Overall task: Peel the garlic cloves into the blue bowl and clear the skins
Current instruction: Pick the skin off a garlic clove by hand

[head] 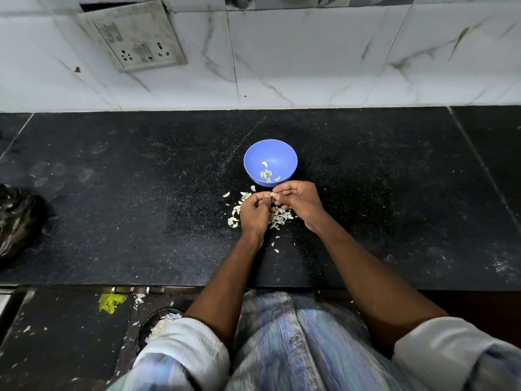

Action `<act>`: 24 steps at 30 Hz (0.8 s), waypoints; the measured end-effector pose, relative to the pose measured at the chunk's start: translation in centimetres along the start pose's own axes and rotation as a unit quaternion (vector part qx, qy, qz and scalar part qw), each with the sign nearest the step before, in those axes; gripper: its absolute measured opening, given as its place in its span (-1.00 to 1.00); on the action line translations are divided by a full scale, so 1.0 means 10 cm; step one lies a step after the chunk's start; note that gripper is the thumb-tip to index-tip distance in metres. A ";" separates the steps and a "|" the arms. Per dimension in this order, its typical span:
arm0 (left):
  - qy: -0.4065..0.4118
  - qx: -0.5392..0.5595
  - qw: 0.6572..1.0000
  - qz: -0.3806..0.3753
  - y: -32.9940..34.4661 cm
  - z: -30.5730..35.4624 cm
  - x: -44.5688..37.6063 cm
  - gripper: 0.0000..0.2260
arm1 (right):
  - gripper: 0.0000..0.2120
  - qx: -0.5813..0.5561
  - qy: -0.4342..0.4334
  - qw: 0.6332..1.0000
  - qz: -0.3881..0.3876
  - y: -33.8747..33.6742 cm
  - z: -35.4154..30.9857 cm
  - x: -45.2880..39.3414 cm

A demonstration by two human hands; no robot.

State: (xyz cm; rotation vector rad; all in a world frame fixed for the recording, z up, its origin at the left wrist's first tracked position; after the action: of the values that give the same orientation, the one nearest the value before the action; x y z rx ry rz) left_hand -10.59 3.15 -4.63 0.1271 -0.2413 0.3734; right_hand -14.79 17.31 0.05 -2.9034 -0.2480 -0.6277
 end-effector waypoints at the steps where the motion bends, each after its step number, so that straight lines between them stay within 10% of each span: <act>1: -0.004 0.003 1.000 0.001 0.00 0.00 0.00 -0.84 | -0.85 0.009 -0.003 1.000 0.001 0.00 0.00 0.00; 24: 0.140 -0.251 0.958 -0.001 0.07 0.29 0.09 -0.90 | -0.84 0.060 -0.045 0.996 0.043 -0.18 -0.02 -0.04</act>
State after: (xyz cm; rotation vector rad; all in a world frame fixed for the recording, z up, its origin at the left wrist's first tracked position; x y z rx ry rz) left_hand -10.65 3.60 -1.57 -0.4252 -0.0505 0.3134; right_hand -15.55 19.01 0.32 -2.8135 -0.1630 -0.4523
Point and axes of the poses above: each hand's wrist, its own x-axis away from the middle knuckle, its own y-axis out of the palm, z = x × y, the point moved 7 cm from there along -x, towards the middle knuckle, and after that the axes turned 8 degrees about y, right-handed, at the moved point
